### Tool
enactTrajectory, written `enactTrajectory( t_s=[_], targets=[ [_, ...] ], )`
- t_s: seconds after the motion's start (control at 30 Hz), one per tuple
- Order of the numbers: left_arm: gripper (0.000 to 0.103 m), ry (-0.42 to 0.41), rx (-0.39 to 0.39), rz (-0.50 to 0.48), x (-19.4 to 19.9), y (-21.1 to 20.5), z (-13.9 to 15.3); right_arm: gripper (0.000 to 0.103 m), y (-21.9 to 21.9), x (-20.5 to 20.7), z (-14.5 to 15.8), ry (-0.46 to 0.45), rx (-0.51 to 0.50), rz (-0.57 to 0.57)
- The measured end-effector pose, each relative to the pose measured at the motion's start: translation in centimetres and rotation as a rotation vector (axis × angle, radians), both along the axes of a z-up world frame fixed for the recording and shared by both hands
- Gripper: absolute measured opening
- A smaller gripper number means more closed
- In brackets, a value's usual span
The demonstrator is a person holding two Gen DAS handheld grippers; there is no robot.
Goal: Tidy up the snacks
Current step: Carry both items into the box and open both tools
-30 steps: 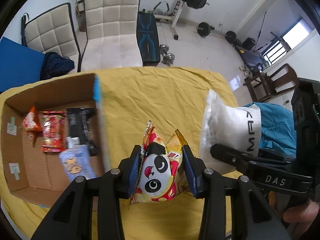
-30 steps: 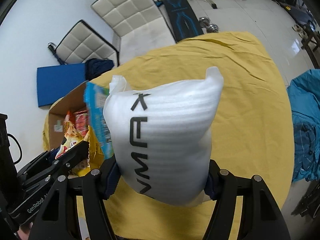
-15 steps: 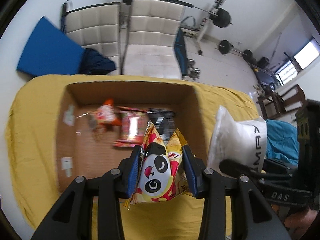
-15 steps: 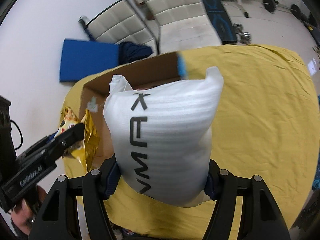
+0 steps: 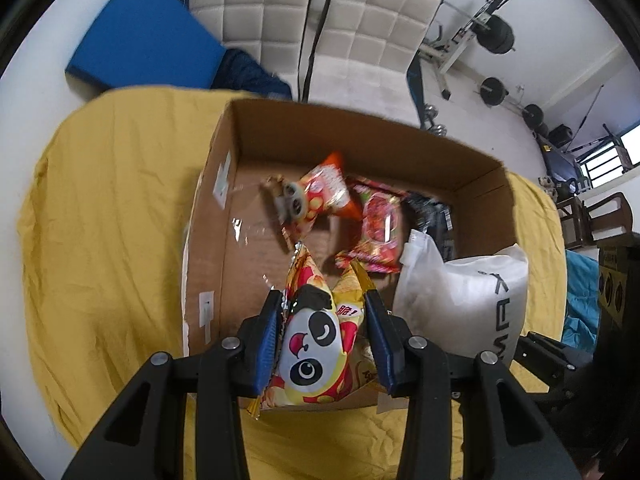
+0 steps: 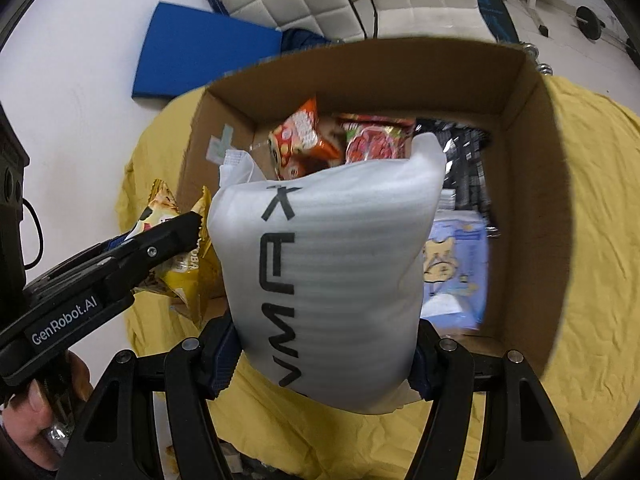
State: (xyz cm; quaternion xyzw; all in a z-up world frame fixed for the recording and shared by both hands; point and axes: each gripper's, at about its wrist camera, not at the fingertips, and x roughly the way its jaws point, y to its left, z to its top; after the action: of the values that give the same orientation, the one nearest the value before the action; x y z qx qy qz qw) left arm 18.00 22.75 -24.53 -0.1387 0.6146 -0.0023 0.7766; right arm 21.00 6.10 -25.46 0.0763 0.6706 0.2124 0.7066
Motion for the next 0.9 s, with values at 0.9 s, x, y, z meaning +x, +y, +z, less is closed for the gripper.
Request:
enactTrajectory(
  t_s=[0.9],
  targets=[
    [0.04, 0.17, -0.013, -0.021, 1.1, 0.9, -6.3, 0.082, 3.6, 2.3, -12.9, 0.201, -0.037, 0.053]
  ],
)
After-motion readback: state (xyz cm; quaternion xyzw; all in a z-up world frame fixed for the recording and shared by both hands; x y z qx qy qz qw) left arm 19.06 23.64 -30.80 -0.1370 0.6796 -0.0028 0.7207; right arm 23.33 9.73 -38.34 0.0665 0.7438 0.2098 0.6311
